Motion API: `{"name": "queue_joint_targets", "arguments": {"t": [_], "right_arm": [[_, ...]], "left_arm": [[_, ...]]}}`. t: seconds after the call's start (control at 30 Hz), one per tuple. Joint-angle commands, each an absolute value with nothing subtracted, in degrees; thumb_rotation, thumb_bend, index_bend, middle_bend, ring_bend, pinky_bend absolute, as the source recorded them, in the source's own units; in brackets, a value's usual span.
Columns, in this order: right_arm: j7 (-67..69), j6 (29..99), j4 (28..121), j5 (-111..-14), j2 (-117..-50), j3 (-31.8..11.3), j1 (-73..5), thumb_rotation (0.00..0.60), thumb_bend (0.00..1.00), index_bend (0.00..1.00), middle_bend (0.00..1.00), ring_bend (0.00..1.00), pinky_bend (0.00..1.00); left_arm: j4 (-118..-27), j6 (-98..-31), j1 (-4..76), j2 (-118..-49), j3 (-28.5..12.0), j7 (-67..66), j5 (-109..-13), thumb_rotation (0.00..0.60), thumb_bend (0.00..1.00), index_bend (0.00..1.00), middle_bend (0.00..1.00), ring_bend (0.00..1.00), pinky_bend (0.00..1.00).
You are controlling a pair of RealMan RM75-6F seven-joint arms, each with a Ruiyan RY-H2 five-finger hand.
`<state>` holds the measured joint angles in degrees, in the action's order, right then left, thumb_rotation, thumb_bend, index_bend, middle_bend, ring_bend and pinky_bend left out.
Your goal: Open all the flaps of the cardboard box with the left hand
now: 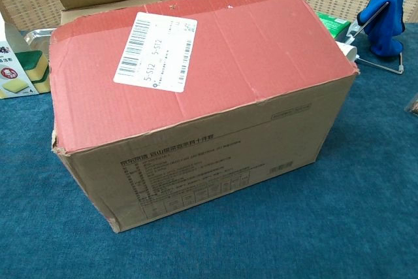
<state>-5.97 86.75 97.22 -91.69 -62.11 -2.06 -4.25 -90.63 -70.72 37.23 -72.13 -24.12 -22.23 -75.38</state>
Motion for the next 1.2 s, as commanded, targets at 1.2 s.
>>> {"name": "queue_joint_targets", "arguments": {"t": [1.2], "right_arm": [[-11.5, 86.7, 97.9, -90.4, -63.5, -3.1, -4.5, 0.6, 0.0, 0.0, 0.0, 0.0, 0.23]], "left_arm": [[-61.1, -52.8, 50.1, -79.2, -18.8, 0.8, -74.0, 0.6, 0.48, 0.0, 0.0, 0.0, 0.01]]}}
